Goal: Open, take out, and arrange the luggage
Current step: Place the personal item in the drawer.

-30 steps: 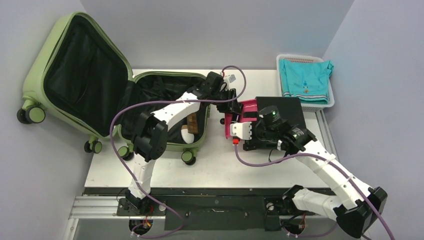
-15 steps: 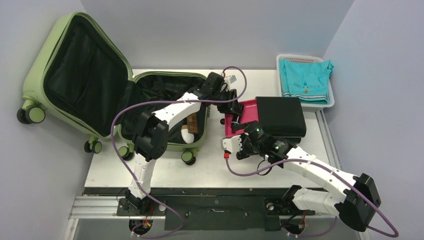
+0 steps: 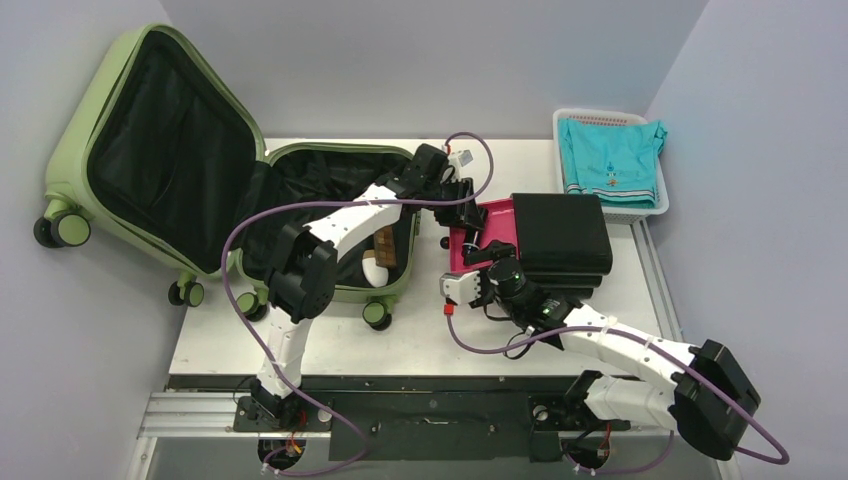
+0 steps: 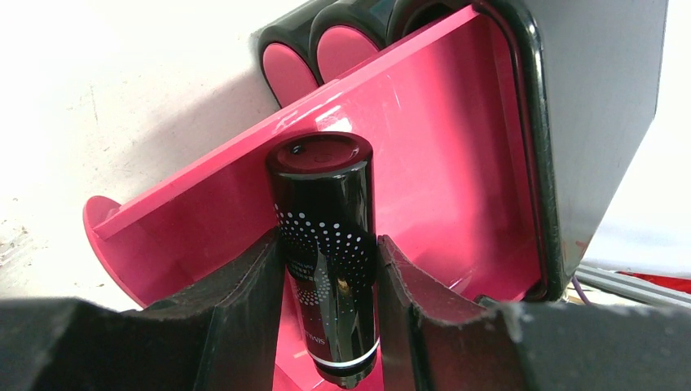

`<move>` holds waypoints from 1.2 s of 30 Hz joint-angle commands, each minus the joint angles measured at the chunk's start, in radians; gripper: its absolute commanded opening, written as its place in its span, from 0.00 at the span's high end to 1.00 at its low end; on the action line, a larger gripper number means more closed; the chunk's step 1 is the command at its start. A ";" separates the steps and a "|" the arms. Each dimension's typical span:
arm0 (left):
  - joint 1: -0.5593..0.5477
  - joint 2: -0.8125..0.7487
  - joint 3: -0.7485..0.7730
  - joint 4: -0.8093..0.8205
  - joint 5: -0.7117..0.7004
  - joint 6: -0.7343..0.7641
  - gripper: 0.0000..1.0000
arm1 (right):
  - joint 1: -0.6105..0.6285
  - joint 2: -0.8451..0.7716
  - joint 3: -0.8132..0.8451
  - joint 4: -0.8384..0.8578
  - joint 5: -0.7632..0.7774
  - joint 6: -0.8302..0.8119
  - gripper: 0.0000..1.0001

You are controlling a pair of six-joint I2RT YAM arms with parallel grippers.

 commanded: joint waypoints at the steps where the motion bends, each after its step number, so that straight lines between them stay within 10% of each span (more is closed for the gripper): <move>1: 0.008 -0.013 0.057 0.025 0.032 0.003 0.78 | 0.011 0.000 -0.025 0.153 0.061 -0.025 0.39; 16: 0.014 -0.030 0.052 0.027 0.036 0.002 0.63 | 0.029 0.028 -0.176 0.384 0.112 -0.089 0.62; 36: 0.058 -0.098 0.080 0.028 0.087 -0.007 0.15 | 0.030 0.076 -0.222 0.529 0.155 -0.017 0.76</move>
